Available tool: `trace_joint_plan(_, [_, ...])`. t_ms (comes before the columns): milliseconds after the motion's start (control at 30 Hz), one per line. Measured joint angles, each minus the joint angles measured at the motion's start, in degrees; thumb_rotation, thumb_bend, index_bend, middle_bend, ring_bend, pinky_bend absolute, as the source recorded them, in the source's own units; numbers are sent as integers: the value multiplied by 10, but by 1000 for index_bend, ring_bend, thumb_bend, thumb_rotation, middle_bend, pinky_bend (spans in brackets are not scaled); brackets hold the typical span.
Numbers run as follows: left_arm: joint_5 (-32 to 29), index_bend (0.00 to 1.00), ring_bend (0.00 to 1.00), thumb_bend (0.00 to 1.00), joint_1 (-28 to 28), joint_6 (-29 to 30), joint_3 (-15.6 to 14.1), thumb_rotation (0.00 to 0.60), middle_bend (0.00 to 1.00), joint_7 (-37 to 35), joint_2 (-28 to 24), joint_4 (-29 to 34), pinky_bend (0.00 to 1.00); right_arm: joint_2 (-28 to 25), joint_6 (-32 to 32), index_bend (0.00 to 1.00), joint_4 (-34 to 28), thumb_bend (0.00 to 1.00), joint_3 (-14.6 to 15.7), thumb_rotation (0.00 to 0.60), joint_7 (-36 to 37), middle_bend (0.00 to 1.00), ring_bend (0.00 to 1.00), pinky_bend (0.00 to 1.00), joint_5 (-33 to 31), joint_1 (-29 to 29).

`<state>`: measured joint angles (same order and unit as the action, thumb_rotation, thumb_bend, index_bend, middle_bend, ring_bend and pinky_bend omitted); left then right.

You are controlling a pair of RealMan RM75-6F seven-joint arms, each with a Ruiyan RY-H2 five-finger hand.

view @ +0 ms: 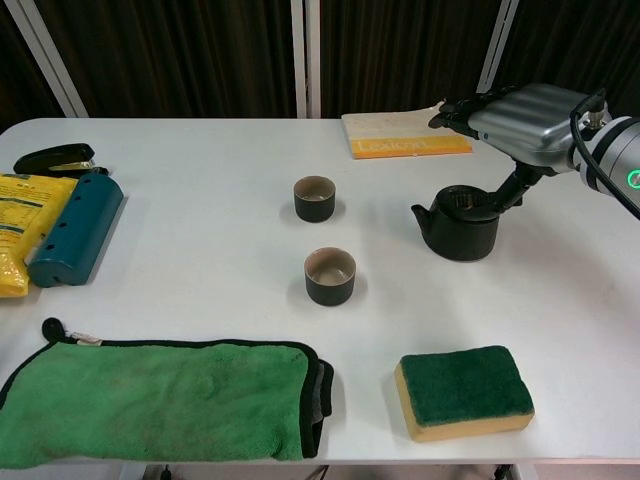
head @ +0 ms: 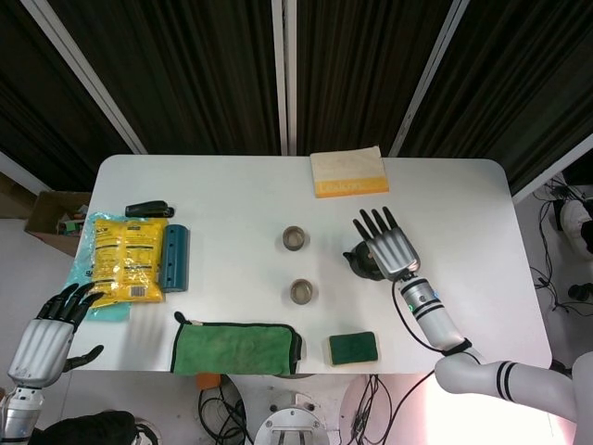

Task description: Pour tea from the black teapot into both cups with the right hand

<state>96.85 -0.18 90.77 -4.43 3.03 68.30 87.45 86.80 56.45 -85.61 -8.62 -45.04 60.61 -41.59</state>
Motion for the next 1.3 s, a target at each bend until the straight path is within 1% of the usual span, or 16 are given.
trace_joint_plan(133, [-4,181,89,68,-2,-6,1,600,107,-1,1,-1,214,-1,-9,0,5,171,-8,393,-6,0,0,0,-17,-14])
trace_joint_plan(233, [-7,181,89,69,-4,-12,2,600,107,-2,2,-1,215,-4,-17,0,9,205,-10,392,-9,0,0,0,-28,-24])
trace_joint_plan(333, [-9,181,88,69,-7,-16,4,600,107,-2,3,-1,215,-6,-24,0,13,216,-11,392,-11,0,0,0,-37,-32])
trace_joint_plan(500, [-12,182,88,69,-10,-23,4,600,107,1,2,2,214,-7,-40,0,26,217,-13,393,-12,0,0,0,-54,-47])
trace_joint_plan(733, [-20,181,88,69,-10,-28,6,600,107,5,0,6,215,2,-66,0,64,216,-16,393,-9,0,0,0,-79,-76])
trace_joint_plan(1033, [-27,181,88,69,-13,-35,8,600,107,8,0,9,214,15,-81,0,97,205,-14,393,-1,0,0,0,-96,-100])
trace_joint_plan(1300, [-29,181,89,69,-13,-36,8,600,107,8,0,9,214,16,-83,0,102,183,-7,393,16,0,0,0,-100,-106])
